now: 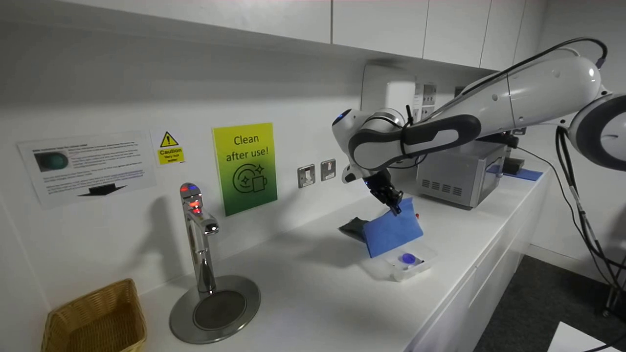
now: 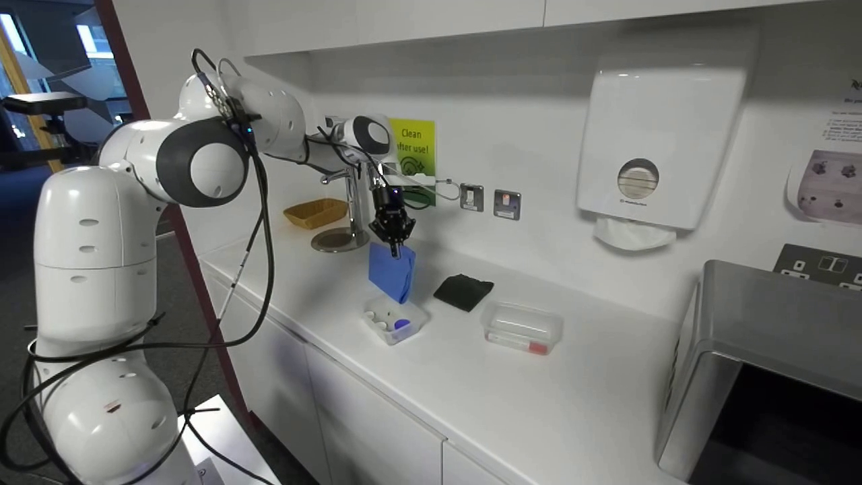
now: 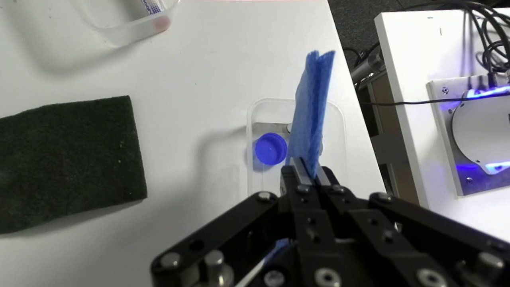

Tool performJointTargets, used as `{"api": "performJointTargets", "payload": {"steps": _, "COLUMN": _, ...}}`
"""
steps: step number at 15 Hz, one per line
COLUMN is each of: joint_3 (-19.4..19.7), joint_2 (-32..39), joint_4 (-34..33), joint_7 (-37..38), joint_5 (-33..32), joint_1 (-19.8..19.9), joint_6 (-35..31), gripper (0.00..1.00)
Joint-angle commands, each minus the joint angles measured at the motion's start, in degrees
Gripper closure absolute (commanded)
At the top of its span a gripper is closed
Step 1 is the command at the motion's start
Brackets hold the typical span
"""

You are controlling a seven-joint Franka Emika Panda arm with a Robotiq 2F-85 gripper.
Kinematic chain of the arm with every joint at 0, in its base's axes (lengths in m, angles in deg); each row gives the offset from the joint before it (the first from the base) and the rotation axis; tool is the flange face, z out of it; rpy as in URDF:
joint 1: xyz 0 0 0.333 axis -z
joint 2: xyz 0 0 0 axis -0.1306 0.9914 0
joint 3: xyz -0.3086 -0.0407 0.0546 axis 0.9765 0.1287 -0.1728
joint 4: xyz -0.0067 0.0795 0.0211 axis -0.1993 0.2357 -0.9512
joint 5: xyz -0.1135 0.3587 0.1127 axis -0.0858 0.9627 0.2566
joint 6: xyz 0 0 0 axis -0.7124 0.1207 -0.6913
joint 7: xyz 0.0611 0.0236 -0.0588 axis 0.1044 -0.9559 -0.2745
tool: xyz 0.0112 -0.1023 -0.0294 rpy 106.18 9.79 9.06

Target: Put the blue object in the lunchbox

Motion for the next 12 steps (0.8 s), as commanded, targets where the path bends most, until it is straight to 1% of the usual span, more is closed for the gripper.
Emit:
{"api": "performJointTargets", "payload": {"steps": 1, "joint_3": 0.14, "joint_2": -4.86, "joint_4": 4.84, "joint_7": -1.07, "joint_5": 1.5, "joint_1": 1.25, "joint_6": -0.1, "gripper": 0.99}}
{"api": "performJointTargets", "payload": {"steps": 6, "joint_3": 0.4, "joint_2": -9.76, "joint_4": 10.48, "joint_7": -0.69, "joint_5": 3.23, "joint_1": 2.11, "joint_6": -1.49, "gripper": 0.99}}
{"api": "performJointTargets", "payload": {"steps": 12, "joint_3": 1.75, "joint_2": -12.16, "joint_4": 14.55, "joint_7": -0.43, "joint_5": 4.07, "joint_1": 3.38, "joint_6": -1.22, "gripper": 0.99}}
